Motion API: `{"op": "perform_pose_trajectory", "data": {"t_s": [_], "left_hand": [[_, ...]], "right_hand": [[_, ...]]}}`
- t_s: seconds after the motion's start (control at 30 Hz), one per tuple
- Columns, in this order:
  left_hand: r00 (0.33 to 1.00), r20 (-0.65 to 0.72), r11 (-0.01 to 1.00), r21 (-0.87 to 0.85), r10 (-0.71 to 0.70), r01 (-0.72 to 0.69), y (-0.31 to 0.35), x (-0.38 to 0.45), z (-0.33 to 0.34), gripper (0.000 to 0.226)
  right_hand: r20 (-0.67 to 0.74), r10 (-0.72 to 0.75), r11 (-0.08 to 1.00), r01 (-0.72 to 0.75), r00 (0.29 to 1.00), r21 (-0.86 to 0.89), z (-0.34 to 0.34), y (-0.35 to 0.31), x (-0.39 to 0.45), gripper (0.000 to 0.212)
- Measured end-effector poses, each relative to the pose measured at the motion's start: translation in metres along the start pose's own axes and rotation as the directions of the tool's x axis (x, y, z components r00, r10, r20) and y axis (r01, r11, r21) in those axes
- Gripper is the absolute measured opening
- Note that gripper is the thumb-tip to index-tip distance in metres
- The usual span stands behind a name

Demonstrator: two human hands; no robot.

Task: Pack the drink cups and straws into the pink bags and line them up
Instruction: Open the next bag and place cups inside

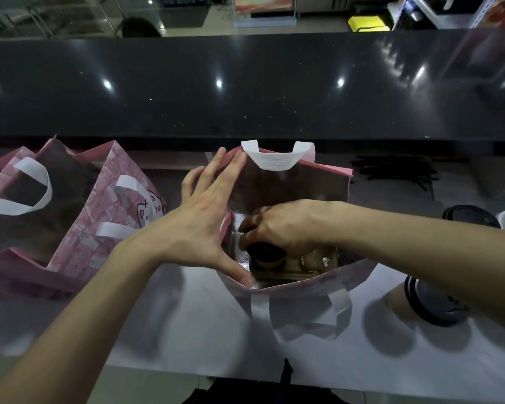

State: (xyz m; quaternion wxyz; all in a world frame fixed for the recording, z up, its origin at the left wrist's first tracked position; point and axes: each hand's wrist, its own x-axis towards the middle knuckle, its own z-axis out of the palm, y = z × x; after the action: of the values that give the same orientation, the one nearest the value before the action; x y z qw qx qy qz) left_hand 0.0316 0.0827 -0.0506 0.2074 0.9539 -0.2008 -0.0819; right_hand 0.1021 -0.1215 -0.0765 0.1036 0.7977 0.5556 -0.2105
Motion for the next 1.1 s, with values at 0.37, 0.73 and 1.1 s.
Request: {"op": "perform_pose_trajectory", "data": {"t_s": [0.37, 0.73, 1.1], "left_hand": [[0.999, -0.031, 0.998, -0.033, 0.044, -0.045, 0.002, 0.0, 0.005, 0.181], [0.895, -0.406, 0.98, 0.139, 0.186, -0.14, 0.019, 0.004, -0.025, 0.047], [0.92, -0.221, 0.921, 0.298, 0.323, -0.252, 0.118, 0.085, -0.024, 0.041]], "right_hand": [[-0.042, 0.059, 0.997, -0.058, 0.997, 0.043, 0.007, 0.003, 0.004, 0.09], [-0.167, 0.281, 0.947, -0.245, 0.945, 0.207, -0.042, -0.006, -0.046, 0.047], [-0.386, 0.757, 0.628, -0.422, 0.527, 0.654, 0.021, -0.002, -0.215, 0.031]]}}
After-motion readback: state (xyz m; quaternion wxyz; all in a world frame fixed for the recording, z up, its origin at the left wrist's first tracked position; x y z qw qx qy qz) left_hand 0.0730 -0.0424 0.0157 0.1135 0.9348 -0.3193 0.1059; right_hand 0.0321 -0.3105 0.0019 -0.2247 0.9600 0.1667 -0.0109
